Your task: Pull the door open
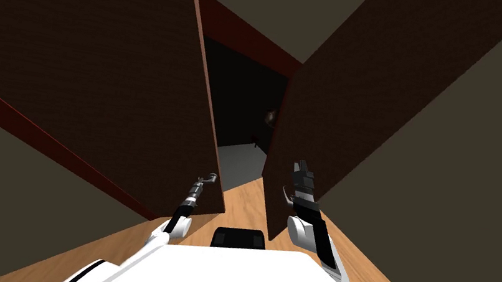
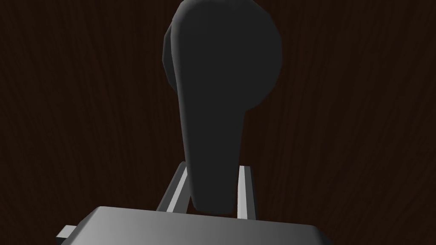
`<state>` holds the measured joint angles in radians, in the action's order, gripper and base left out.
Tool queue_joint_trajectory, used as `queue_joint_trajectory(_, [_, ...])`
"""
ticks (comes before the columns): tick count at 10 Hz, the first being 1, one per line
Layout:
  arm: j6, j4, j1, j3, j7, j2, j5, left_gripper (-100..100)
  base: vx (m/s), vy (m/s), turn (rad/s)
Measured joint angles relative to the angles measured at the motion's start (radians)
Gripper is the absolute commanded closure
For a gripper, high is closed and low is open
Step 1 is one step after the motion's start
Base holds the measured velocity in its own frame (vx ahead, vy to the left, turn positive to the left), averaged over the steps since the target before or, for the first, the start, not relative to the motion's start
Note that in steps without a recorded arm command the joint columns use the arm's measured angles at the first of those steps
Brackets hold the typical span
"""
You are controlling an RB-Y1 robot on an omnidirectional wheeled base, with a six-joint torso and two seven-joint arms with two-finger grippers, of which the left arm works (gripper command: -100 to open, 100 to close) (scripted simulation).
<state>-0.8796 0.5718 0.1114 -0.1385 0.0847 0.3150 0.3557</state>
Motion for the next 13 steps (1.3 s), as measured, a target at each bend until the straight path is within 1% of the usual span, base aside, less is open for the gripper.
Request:
queue_joint_trajectory(1, [-0.019,-0.019,-0.006,-0.005,0.023,0.016,-0.002,100,-0.123,-0.039,-0.205])
queue_joint_trajectory(2, [-0.033,-0.022,-0.023,-0.011,0.046,0.033,-0.004,100,-0.102,-0.038,-0.173])
queue_joint_trajectory(5, [-0.059,-0.011,-0.064,-0.025,0.106,0.084,-0.007,100,-0.067,-0.04,-0.112])
queue_joint_trajectory(6, [-0.073,-0.02,-0.069,-0.03,0.126,0.098,-0.009,100,-0.054,-0.025,-0.043])
queue_joint_trajectory(7, [-0.091,-0.038,-0.069,-0.035,0.145,0.109,-0.012,100,-0.045,-0.008,-0.049])
queue_joint_trajectory(8, [-0.101,-0.037,-0.08,-0.04,0.162,0.121,-0.013,100,-0.02,0.009,0.008])
queue_joint_trajectory(9, [-0.101,-0.038,-0.083,-0.04,0.165,0.123,-0.013,100,-0.135,0.013,-0.08])
queue_joint_trajectory(11, [-0.109,-0.039,-0.082,-0.039,0.176,0.133,-0.025,100,-0.187,0.035,-0.077])
queue_joint_trajectory(12, [-0.102,-0.014,-0.098,-0.041,0.181,0.139,-0.032,100,-0.205,0.035,-0.117])
queue_joint_trajectory(13, [-0.11,-0.026,-0.093,-0.045,0.189,0.14,-0.043,100,-0.282,0.036,-0.165])
